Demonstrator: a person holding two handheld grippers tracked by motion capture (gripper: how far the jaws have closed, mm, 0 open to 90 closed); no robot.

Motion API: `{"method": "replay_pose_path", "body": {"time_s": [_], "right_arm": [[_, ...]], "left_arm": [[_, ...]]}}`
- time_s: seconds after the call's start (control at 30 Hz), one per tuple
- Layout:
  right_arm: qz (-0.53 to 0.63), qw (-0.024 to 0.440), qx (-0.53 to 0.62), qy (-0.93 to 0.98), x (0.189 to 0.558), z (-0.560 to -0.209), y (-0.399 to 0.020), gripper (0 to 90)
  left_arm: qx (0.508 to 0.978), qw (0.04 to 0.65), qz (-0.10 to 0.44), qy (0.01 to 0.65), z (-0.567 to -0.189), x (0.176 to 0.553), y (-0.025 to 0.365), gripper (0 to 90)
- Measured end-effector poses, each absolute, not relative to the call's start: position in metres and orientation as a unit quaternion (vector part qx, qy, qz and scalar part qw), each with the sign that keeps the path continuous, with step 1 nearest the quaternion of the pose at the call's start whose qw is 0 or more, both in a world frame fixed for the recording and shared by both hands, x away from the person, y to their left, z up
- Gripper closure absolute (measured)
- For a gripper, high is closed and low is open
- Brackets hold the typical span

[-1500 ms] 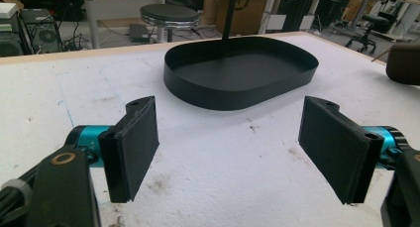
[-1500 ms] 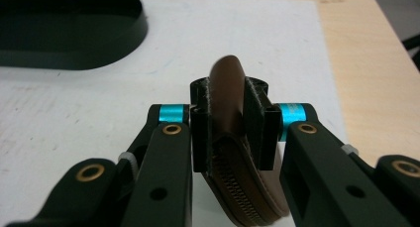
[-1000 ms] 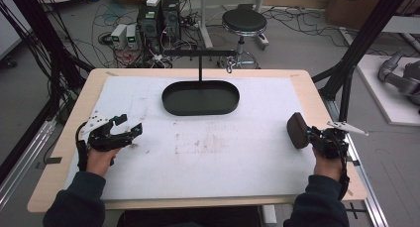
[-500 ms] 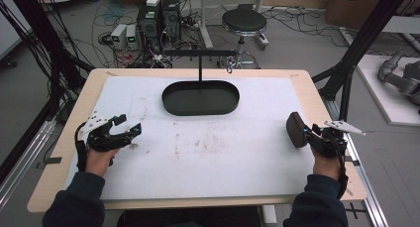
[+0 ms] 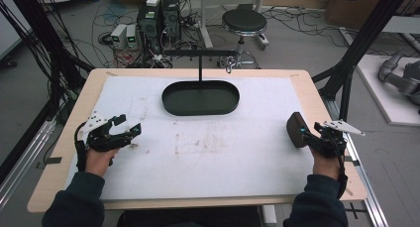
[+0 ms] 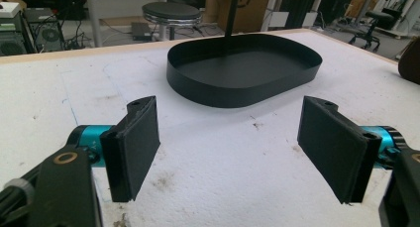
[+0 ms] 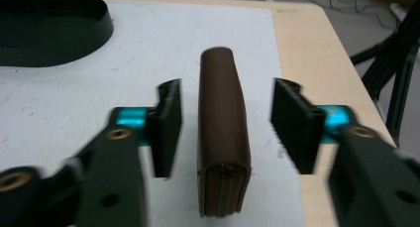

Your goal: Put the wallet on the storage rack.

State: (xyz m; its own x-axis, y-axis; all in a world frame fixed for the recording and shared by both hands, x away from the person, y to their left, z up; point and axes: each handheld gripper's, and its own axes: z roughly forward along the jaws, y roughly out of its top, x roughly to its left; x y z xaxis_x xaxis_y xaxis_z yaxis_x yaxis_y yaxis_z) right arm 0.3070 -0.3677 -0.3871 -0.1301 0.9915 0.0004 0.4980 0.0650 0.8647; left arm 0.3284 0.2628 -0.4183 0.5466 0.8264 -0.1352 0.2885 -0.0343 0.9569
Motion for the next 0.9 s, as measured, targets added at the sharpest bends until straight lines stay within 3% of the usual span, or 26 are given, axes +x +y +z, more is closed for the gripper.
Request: {"method": "replay_pose_path", "body": {"time_s": [0.17,0.47,0.53,0.63,0.67,0.9], "right_arm": [[0.366,0.377,0.506,0.685,0.312,-0.393,-0.359,17.1],[0.332,0.326,0.527,0.711,0.339,-0.412,-0.356,17.2],[0.324,0.312,0.533,0.717,0.344,-0.416,-0.355,24.0],[0.336,0.281,0.539,0.719,0.346,-0.420,-0.358,57.8],[0.345,0.278,0.537,0.718,0.344,-0.420,-0.360,62.2],[0.394,0.260,0.525,0.708,0.345,-0.409,-0.356,64.5]], "left_arm": [[0.678,0.560,0.240,0.411,-0.418,0.328,0.263,24.0],[0.680,0.558,0.239,0.411,-0.419,0.328,0.264,24.0],[0.680,0.557,0.239,0.412,-0.419,0.328,0.265,24.0],[0.679,0.557,0.239,0.414,-0.420,0.327,0.265,24.1],[0.679,0.557,0.240,0.414,-0.420,0.327,0.265,24.0],[0.680,0.555,0.241,0.414,-0.420,0.328,0.266,24.0]]}}
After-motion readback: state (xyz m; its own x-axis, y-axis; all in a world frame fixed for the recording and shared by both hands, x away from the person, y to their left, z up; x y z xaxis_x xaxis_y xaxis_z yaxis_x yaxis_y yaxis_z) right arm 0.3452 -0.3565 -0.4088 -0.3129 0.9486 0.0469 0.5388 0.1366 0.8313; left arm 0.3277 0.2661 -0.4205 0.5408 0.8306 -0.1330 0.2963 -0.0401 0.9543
